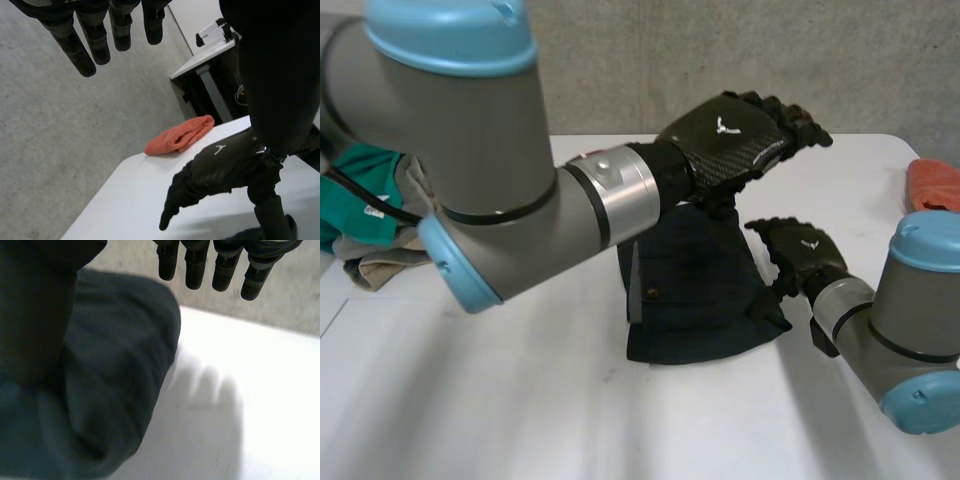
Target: Fold the laundry.
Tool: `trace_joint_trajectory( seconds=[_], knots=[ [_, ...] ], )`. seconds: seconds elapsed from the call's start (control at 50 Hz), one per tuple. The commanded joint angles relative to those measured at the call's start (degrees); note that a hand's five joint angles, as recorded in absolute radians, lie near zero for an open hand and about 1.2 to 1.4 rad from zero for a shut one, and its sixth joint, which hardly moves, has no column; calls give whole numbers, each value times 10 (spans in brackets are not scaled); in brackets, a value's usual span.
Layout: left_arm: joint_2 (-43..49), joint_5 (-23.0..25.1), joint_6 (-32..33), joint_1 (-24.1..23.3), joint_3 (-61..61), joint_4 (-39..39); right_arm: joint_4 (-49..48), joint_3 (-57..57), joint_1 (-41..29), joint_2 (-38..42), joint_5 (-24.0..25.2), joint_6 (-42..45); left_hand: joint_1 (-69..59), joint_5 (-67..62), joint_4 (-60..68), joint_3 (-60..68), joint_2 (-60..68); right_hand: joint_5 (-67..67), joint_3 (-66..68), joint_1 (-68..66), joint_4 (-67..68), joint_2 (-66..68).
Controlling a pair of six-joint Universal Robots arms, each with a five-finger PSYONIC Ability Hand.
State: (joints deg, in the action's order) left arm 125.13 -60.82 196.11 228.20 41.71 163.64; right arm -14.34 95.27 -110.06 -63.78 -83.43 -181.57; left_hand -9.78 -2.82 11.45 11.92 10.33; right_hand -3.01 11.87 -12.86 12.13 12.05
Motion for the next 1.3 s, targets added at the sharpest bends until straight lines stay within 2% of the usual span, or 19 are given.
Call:
trace_joint_trajectory(
  seconds=[0.02,0.12,0.3,0.54,0.78,0.86,0.92,0.96,1.14,1.3],
  knots=[
    [-35,12,-3,12,3,-16,6,23,-20,-57,-1,97,-2,28,-15,-19,-3,30,-19,29,-21,-20],
    [-45,13,-6,16,3,-19,-12,71,-53,-82,2,187,-2,28,-15,-19,-3,30,-19,29,-21,-20],
    [-59,14,-6,13,6,-20,-135,134,-123,-55,-16,209,-2,28,-15,-19,-3,30,-19,29,-21,-20],
    [-58,15,-6,16,10,-23,-253,116,-142,37,-51,246,-2,28,-15,-19,-3,30,-19,29,-21,-20],
    [-56,21,-6,22,17,-23,-313,73,-140,70,-54,259,-2,28,-15,-19,-3,23,-12,22,-15,-14],
    [-57,21,-6,25,19,-23,-318,43,-136,96,-54,259,-2,28,-15,-19,-3,-87,99,-89,96,97],
    [-59,22,-6,26,22,-23,-312,17,-129,117,-53,258,-2,28,-15,-19,-3,-403,414,-404,412,412],
    [-60,25,-6,28,26,-23,-304,1,-119,125,-48,255,-2,28,-15,-19,-3,-669,680,-670,677,678],
    [-69,31,-6,35,22,-20,-305,-39,-100,97,-40,214,-2,28,-15,-19,-3,-670,681,-671,679,680],
    [-73,30,-12,40,-8,-21,-260,-153,-44,93,-27,171,-2,28,-15,-19,-3,-670,681,-671,679,680]
  ],
)
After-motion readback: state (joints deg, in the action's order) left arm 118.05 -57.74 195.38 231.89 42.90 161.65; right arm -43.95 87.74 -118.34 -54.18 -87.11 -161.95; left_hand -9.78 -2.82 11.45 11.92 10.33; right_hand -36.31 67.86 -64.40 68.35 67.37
